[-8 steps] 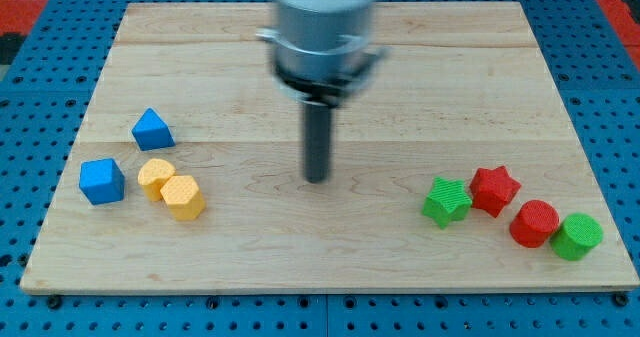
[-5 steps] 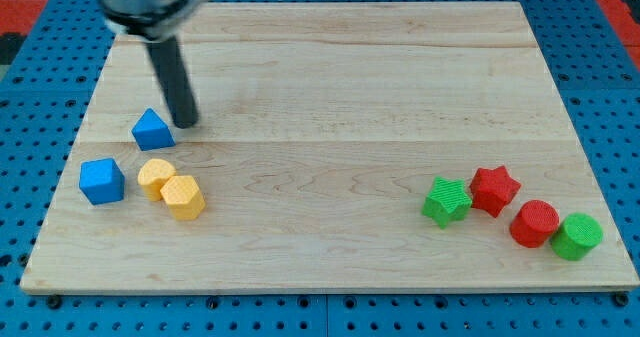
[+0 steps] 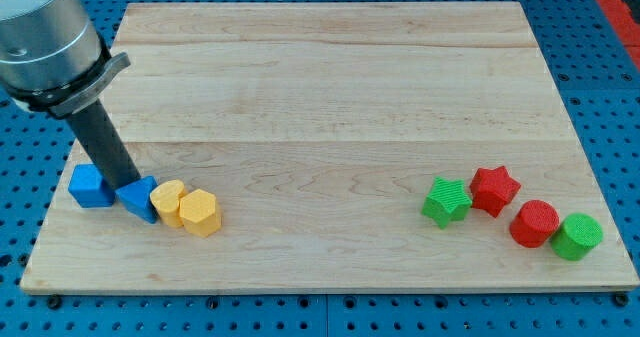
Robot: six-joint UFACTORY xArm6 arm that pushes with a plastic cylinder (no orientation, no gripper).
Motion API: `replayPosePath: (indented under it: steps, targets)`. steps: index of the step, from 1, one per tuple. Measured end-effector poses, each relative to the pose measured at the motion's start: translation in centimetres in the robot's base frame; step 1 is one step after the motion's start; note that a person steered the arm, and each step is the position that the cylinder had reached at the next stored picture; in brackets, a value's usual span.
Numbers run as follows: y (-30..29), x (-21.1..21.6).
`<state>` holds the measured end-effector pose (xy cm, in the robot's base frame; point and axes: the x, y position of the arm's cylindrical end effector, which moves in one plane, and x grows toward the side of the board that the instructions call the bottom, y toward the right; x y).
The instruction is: Push the blue blocks beside the yellow hexagon
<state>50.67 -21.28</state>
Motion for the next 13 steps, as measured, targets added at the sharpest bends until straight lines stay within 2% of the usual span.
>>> replayPosePath:
  steps: [1, 2, 3, 4, 6, 7, 8, 9, 10, 11, 12, 13]
  targets:
    - [0.0, -1.2]
    - [1.3, -5.5]
    - [-3.4, -6.9]
    - [-9.1, -6.5]
    - [-1.3, 1.0]
    - [-0.8, 2.4]
    - [-8.7, 2.3]
    - [-7.9, 5.9]
    - [-3.4, 7.0]
    - [1.2, 3.0]
    - [7.0, 0.8]
    - [10.2, 1.1]
